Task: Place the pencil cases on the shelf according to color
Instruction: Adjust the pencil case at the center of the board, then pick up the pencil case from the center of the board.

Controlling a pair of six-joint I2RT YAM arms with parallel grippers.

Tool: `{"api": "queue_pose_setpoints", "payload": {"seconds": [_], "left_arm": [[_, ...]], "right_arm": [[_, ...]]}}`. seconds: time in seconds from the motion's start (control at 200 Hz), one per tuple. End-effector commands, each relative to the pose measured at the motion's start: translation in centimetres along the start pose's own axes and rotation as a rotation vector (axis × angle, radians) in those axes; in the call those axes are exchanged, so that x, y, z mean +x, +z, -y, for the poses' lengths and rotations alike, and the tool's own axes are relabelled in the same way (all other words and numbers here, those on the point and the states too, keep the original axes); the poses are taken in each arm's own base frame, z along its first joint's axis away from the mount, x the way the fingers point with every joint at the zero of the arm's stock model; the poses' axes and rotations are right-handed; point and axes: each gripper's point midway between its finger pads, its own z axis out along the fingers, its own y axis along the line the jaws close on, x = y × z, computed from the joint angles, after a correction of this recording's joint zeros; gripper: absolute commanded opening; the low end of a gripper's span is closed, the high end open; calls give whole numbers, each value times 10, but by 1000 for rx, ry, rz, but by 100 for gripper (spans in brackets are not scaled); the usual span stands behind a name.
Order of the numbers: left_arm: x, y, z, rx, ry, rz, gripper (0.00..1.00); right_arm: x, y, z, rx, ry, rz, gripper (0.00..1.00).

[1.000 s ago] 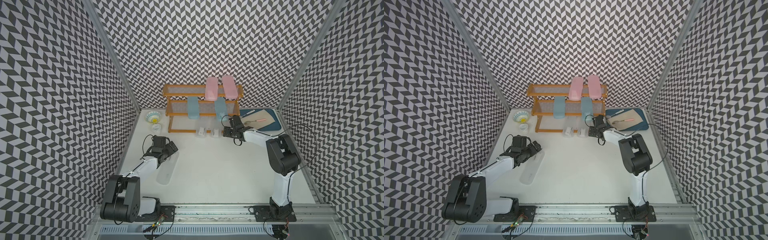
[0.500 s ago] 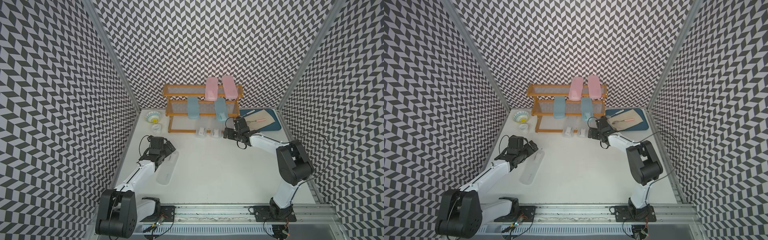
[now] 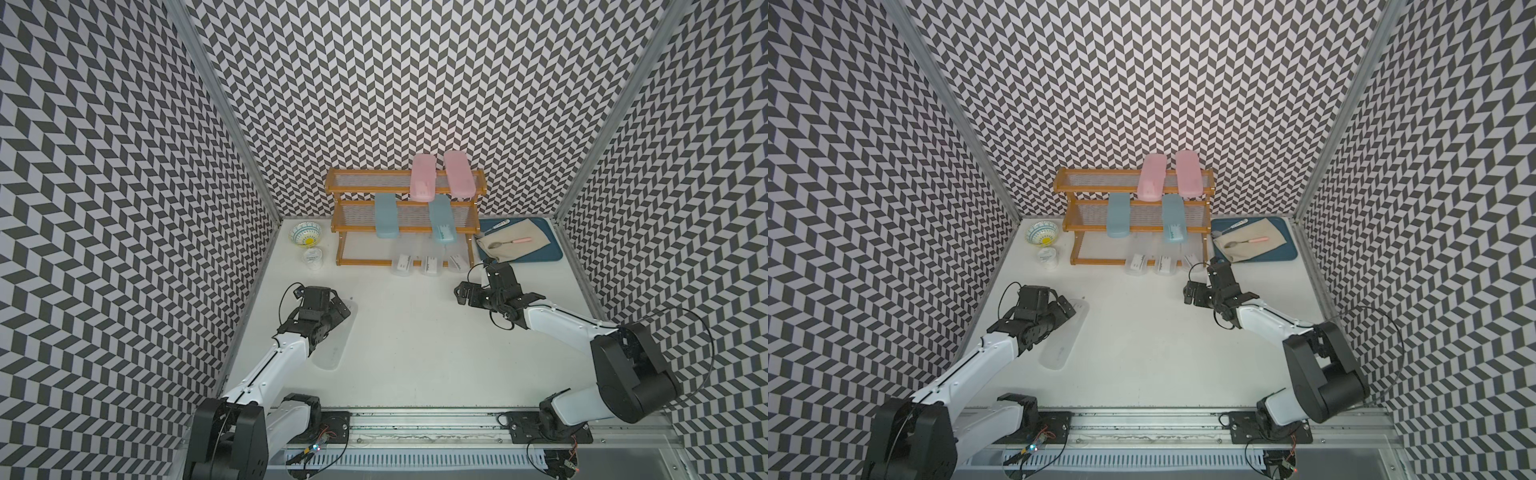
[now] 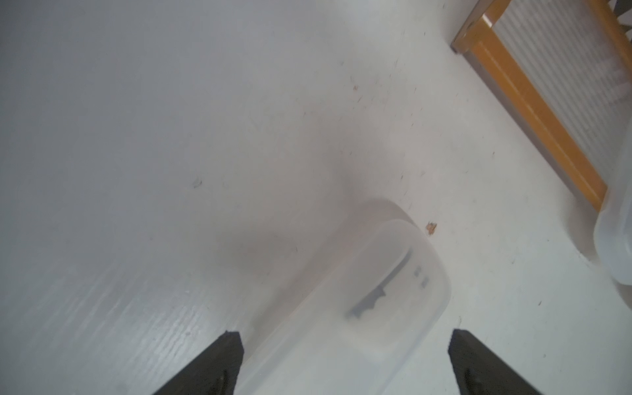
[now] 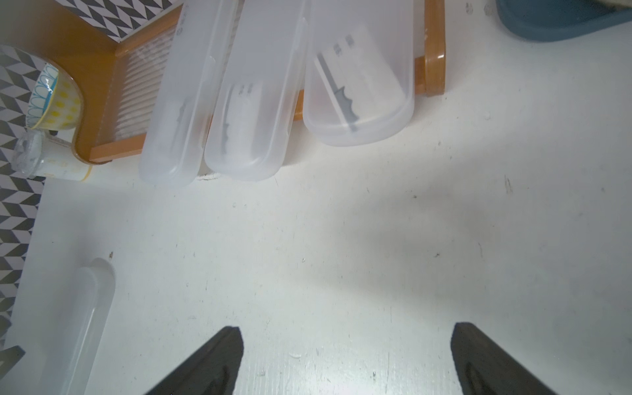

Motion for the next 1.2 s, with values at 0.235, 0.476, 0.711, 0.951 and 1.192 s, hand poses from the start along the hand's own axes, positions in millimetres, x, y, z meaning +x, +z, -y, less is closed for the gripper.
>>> {"api": "queue_pose_setpoints", "payload": {"seconds": [0.235, 0.476, 0.711, 0.951, 1.192], "left_arm": [[57, 17, 38, 20, 100, -143, 99], [53, 16, 100, -43, 251, -94, 99], [43, -9, 118, 45, 455, -75, 99], [60, -37, 101, 113, 547, -67, 99], [79, -27, 82, 143, 531, -65, 99]], "right_arm": [[-4, -11, -12, -65, -83, 52, 100], [-2, -21, -11, -59, -105, 61, 100], [8, -35, -4, -42, -129, 54, 100], [34, -38, -1, -74, -121, 0, 100], [47, -38, 2, -72, -115, -27, 100]]}}
